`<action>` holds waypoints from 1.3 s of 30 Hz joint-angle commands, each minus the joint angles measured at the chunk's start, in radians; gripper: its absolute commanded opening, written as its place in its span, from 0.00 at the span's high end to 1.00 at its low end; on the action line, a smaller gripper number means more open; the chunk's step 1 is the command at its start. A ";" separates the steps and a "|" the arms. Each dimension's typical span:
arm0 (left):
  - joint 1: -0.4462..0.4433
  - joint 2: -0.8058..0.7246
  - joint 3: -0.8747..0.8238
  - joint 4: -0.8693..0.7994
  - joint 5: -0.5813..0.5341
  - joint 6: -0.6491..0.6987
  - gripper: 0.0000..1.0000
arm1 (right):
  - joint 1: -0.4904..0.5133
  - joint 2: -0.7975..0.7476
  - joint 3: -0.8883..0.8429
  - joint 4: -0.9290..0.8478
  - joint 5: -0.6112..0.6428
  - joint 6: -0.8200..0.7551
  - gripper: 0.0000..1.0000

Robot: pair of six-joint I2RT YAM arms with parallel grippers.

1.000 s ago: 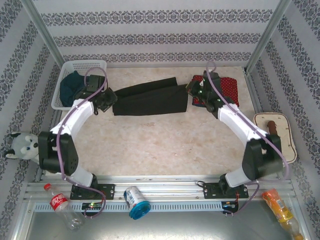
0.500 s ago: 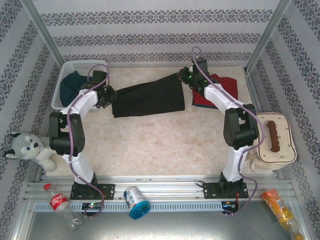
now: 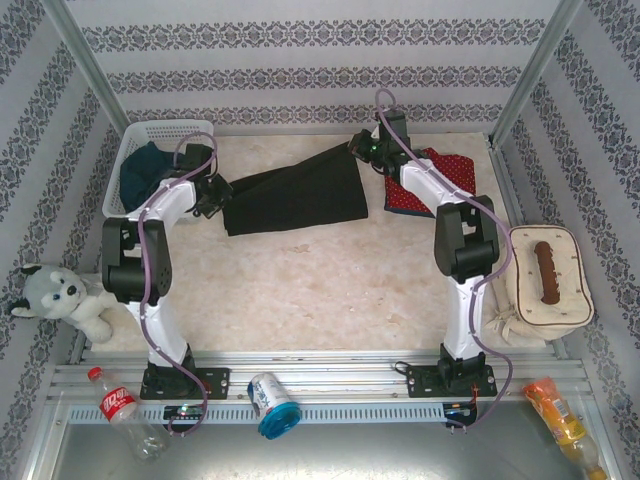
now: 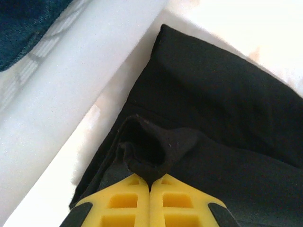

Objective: Fold and stack the skirts

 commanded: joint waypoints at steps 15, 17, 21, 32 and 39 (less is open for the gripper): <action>0.044 0.125 0.273 0.040 0.122 -0.040 0.19 | -0.024 0.278 0.457 -0.192 -0.027 -0.074 0.22; 0.037 0.090 0.255 0.057 0.134 -0.031 0.09 | -0.019 0.242 0.423 -0.207 -0.032 -0.081 0.03; 0.023 0.040 0.163 0.128 0.189 -0.040 0.03 | -0.008 0.159 0.302 -0.212 -0.046 -0.051 0.02; -0.030 0.156 0.144 0.252 0.345 -0.047 0.00 | 0.050 0.149 0.127 -0.193 -0.161 0.121 0.02; -0.039 0.258 0.140 0.194 0.277 -0.032 0.00 | 0.052 0.207 0.099 -0.239 -0.190 0.168 0.02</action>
